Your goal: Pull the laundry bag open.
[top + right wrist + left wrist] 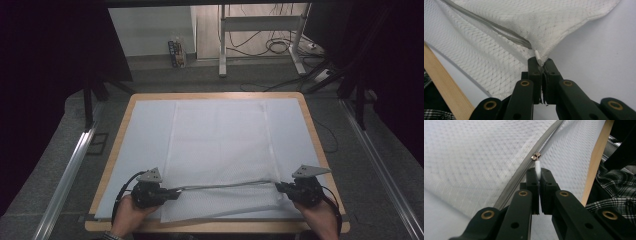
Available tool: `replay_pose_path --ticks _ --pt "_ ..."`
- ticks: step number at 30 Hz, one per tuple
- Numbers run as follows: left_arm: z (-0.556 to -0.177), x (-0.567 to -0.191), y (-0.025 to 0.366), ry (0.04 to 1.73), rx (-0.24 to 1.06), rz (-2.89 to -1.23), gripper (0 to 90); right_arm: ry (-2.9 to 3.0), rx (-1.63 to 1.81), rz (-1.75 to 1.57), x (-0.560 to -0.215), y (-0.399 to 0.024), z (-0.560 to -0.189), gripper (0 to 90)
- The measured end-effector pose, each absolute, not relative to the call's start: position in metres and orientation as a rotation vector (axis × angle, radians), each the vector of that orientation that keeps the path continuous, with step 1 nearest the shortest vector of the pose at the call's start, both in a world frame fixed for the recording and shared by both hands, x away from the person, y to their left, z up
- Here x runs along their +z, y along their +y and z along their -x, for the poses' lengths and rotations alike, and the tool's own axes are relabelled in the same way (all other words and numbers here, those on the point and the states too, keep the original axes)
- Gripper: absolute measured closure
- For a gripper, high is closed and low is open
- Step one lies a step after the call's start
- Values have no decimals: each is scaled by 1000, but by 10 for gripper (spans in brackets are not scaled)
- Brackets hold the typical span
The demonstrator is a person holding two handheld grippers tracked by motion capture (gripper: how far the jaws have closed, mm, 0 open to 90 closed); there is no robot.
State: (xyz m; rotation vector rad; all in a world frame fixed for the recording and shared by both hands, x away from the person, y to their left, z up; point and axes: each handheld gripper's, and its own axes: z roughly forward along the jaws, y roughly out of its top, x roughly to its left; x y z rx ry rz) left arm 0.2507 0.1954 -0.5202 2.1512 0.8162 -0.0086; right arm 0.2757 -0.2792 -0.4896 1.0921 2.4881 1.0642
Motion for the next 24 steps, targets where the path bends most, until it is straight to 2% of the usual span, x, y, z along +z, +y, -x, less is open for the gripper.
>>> replay_pose_path --ticks 24 --pt "-241 -521 213 864 39 -2141 875 2492 1064 -1090 -489 -279 -275 855"
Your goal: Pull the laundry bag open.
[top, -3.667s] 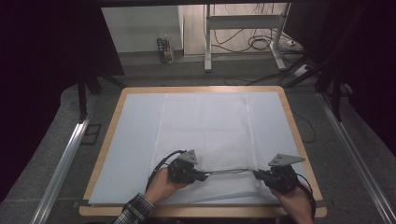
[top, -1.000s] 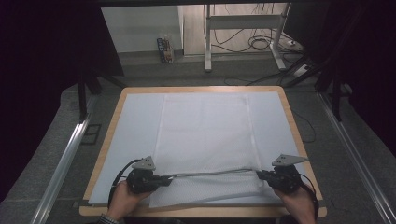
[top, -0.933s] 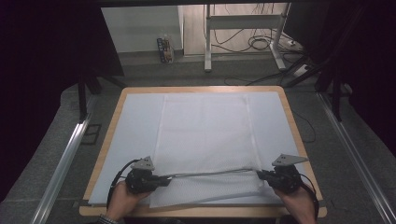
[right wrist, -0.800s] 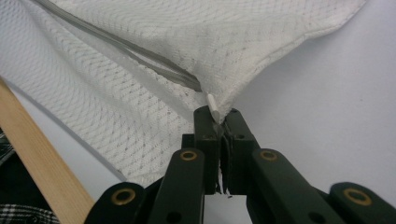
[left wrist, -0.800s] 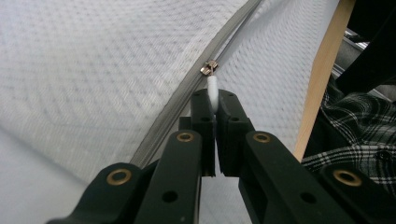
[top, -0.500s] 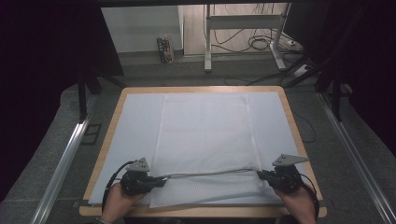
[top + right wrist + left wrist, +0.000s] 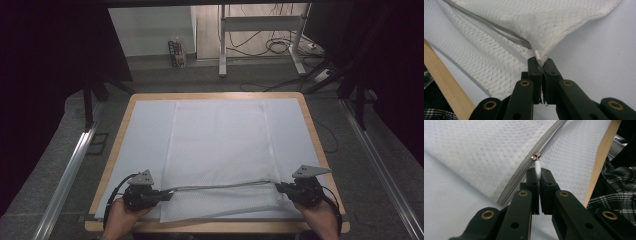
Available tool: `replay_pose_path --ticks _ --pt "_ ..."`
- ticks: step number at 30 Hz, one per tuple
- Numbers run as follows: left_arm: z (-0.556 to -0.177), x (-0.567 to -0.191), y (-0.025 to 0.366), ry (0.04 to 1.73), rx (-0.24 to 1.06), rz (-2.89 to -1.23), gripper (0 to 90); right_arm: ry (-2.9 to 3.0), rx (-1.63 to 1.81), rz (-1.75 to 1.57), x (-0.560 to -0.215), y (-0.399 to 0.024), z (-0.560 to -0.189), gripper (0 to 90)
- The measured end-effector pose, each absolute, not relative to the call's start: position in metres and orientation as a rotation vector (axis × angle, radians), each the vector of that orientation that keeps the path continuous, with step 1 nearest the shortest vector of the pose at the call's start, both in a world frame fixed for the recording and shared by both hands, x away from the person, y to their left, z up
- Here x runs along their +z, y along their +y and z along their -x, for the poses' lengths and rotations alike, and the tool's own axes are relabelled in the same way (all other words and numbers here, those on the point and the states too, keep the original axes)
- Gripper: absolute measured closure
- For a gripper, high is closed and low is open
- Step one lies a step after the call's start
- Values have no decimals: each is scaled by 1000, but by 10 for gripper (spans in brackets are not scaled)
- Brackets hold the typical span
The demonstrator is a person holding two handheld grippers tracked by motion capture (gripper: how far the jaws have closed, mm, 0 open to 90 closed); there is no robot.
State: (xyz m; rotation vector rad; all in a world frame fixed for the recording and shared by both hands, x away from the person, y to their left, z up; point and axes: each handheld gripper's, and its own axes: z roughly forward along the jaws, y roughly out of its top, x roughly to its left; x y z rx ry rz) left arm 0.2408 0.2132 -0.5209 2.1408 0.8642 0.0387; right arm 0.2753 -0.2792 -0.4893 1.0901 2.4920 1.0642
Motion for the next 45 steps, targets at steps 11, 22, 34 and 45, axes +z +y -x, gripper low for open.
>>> replay_pose_path --ticks 11,22,34,45 --pt "-238 -521 222 884 56 -2132 875 2494 1065 -1101 -490 -280 -276 855" --pt "-236 -521 227 901 58 -2130 874 2495 1067 -1102 -489 -280 -276 855" --pt "-235 -521 235 918 65 -2119 875 2478 1065 -1107 -488 -282 -276 856" --pt "-233 -521 246 959 89 -2108 875 2471 1047 -1116 -488 -283 -276 857"
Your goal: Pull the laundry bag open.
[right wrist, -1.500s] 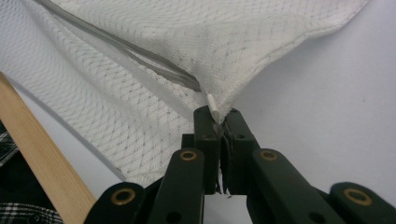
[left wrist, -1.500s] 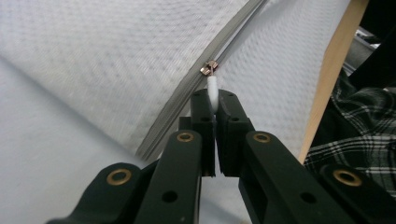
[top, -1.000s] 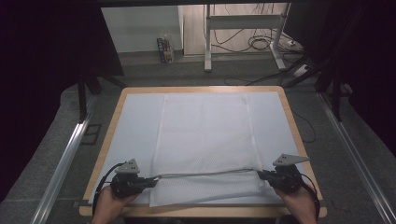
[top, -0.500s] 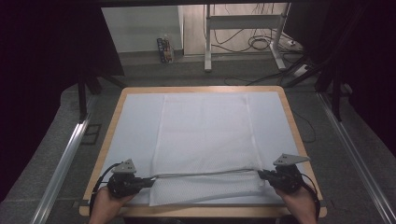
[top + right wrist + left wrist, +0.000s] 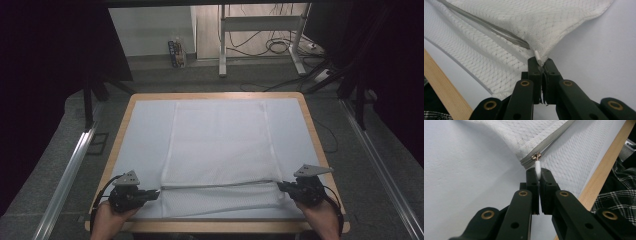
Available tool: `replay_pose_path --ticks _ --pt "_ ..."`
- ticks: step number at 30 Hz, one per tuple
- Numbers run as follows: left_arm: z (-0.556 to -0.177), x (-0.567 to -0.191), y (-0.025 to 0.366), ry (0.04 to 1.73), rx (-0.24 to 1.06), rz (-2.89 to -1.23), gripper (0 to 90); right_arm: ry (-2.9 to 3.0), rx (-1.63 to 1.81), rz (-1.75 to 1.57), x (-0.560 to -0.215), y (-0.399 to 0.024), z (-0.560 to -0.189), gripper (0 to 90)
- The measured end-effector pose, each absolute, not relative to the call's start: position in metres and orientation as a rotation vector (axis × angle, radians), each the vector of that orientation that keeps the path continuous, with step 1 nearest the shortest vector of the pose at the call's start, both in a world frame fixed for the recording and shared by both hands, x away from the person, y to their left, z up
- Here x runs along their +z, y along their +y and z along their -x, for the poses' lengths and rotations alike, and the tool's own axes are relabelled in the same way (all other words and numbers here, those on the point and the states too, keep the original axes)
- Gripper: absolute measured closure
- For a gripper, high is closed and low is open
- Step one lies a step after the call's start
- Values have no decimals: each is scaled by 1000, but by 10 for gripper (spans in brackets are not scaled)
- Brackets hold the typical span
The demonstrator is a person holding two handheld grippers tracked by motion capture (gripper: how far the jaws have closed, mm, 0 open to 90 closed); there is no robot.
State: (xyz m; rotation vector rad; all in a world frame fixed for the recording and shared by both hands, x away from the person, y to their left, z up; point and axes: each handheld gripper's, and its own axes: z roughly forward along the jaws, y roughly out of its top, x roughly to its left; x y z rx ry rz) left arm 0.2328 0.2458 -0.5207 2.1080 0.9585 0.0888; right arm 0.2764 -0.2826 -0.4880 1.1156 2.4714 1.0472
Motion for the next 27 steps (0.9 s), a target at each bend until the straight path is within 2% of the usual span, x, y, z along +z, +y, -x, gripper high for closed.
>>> replay_pose_path --ticks 9,27 --pt "-233 -521 246 986 123 -2138 875 2482 1052 -1123 -489 -282 -277 857" --pt "-239 -535 240 1019 56 -2231 857 2635 894 -1051 -505 -266 -276 800"
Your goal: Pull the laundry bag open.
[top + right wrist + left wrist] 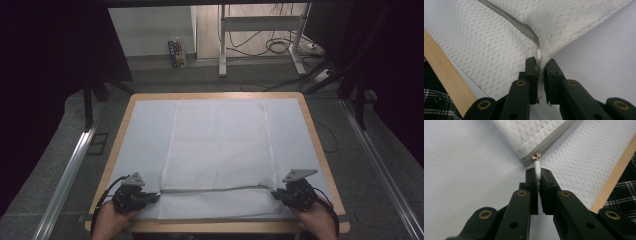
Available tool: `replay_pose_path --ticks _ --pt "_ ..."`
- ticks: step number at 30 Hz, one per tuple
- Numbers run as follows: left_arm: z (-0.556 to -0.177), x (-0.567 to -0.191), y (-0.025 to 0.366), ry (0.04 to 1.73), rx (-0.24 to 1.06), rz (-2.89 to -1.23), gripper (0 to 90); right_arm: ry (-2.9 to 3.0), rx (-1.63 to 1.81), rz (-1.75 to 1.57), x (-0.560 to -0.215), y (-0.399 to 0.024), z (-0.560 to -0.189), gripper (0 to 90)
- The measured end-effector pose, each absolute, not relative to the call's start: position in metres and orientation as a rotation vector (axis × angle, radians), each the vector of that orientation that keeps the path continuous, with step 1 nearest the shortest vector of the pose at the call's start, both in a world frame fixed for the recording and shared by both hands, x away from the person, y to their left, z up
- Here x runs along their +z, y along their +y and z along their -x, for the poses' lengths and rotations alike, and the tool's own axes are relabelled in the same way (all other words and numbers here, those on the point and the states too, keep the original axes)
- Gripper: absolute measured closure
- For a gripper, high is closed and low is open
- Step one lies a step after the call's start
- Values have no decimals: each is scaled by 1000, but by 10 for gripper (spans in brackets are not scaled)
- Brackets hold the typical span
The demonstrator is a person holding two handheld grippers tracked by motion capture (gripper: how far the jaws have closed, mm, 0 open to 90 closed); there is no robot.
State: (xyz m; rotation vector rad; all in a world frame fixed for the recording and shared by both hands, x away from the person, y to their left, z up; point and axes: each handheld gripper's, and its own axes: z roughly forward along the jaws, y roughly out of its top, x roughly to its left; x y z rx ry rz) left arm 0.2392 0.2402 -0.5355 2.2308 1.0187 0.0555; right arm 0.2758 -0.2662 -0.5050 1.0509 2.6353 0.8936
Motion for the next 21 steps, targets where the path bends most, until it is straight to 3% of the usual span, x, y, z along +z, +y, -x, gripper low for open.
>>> replay_pose_path --ticks 5,8,16,21 --pt "-240 -537 239 1020 36 -2214 838 2652 871 -1072 -508 -267 -277 774" --pt "-240 -536 238 1007 36 -2205 767 2645 873 -1056 -507 -267 -276 738" --pt "-241 -535 236 1053 175 -2130 260 2568 935 -967 -503 -266 -276 377" --pt "-239 -533 232 1054 271 -2125 61 2524 969 -942 -501 -267 -278 235"
